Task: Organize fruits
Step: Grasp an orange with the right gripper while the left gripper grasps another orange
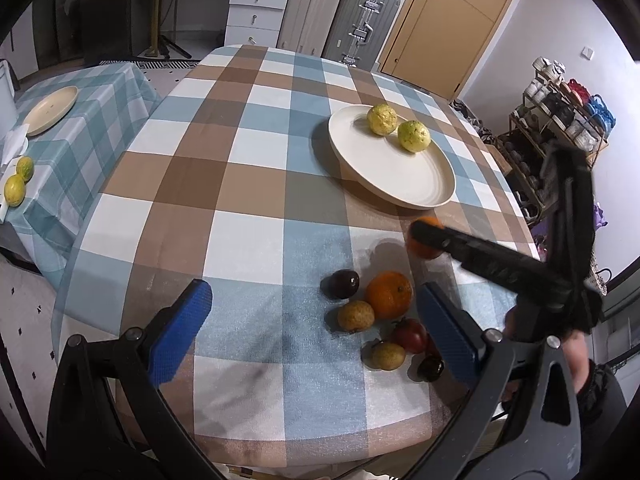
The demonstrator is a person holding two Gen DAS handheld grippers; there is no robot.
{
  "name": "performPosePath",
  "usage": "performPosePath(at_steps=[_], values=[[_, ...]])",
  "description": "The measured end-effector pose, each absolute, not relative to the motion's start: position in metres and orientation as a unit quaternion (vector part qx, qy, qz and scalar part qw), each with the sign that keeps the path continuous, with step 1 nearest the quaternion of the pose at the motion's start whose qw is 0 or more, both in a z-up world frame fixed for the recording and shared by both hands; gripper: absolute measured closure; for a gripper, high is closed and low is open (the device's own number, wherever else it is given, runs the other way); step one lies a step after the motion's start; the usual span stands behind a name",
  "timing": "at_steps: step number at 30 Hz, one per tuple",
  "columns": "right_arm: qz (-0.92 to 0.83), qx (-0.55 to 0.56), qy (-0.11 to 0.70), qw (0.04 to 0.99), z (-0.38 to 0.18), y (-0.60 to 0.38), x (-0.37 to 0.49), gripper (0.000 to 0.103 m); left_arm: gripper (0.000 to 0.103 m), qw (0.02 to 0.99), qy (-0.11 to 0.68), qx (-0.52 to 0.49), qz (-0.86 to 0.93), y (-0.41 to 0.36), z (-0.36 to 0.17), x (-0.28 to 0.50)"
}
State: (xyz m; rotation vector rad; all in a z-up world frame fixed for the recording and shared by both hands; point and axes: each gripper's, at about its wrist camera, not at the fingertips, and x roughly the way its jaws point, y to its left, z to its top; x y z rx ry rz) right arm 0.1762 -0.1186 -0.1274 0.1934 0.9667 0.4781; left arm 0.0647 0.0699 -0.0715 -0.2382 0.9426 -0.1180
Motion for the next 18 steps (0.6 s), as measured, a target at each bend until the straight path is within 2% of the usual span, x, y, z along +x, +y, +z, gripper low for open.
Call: performPosePath(at_steps=[11, 15, 18], values=[[0.224, 0.140, 0.423, 0.867, -0.096, -0.163, 0.167, 0.061, 0.001, 0.883, 0.458, -0.006, -0.106, 0.002, -0.081, 0.080], [0.223, 0.149, 0.415, 0.870, -0.090, -0.177, 0.166, 0.061, 0.002, 0.868, 0.482, 0.010, -0.116, -0.014, -0.092, 0.099], [0.219, 0.158, 0.413, 0.870, -0.088, -0.186, 0.166, 0.061, 0.009, 0.857, 0.500, 0.023, -0.122, -0.024, -0.101, 0.112]])
